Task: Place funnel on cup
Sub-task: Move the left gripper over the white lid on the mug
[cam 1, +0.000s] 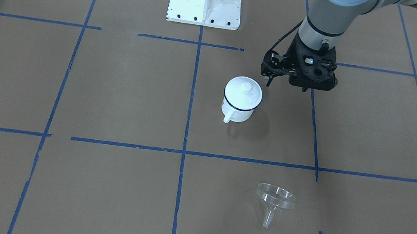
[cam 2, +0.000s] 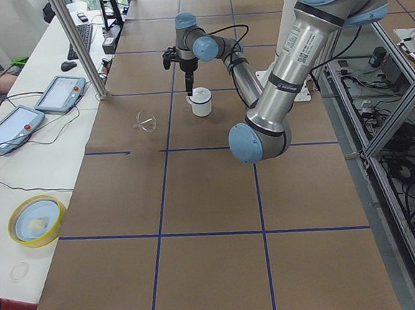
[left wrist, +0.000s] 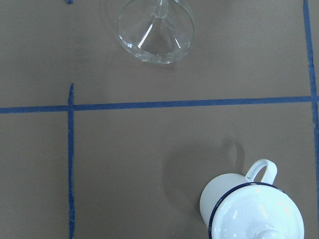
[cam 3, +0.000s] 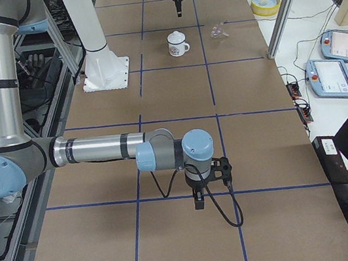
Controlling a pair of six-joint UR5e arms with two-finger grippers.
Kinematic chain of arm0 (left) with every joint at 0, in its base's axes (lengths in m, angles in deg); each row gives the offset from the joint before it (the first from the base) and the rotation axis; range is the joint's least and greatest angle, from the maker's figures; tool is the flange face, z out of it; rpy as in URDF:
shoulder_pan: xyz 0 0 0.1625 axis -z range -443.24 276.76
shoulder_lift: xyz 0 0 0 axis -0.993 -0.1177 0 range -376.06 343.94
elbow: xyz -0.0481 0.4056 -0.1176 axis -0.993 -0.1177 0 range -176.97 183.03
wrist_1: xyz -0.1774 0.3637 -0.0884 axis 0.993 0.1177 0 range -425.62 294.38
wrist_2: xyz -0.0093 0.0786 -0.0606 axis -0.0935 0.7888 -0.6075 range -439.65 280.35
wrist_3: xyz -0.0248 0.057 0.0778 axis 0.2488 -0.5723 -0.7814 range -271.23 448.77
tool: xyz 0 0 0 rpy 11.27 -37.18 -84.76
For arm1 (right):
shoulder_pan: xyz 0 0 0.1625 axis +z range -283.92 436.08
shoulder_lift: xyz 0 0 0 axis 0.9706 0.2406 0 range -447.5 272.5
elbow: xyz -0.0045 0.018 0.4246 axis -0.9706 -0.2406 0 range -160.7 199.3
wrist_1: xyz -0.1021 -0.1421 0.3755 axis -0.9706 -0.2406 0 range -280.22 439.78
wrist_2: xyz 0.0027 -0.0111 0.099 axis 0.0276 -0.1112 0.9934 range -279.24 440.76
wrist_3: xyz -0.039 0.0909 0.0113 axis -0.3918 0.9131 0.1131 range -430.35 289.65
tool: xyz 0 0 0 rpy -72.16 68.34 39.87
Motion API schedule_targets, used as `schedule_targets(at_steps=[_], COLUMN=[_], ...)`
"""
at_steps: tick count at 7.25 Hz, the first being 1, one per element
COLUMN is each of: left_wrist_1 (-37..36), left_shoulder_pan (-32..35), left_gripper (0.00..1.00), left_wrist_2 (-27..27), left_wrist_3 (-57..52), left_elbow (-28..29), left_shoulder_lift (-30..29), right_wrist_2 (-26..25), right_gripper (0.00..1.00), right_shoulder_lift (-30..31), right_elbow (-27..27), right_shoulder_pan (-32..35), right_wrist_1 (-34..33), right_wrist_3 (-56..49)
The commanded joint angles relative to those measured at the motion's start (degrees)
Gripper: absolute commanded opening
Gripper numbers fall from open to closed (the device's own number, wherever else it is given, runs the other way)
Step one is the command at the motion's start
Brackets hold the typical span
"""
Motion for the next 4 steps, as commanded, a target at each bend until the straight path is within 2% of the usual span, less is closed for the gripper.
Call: schedule_targets(at_steps=[1,4], left_wrist_1=[0.99,6.36], left_shoulder_pan=[-5.25,-6.05], left_gripper=[1.00,0.90], left_wrist_2=[3.42,3.42], left_wrist_3=[5.74,6.01], left_elbow=[3.16,7.05], left_shoulder_lift=[-2.86,-2.44], right_wrist_2=[0.00,0.00], right_gripper=[1.00,1.00], right_shoulder_lift=[0.00,0.00], right_elbow=[0.00,0.00], right_shoulder_pan=[0.00,0.00], right_wrist_1=[0.00,0.00], right_wrist_3=[0.00,0.00])
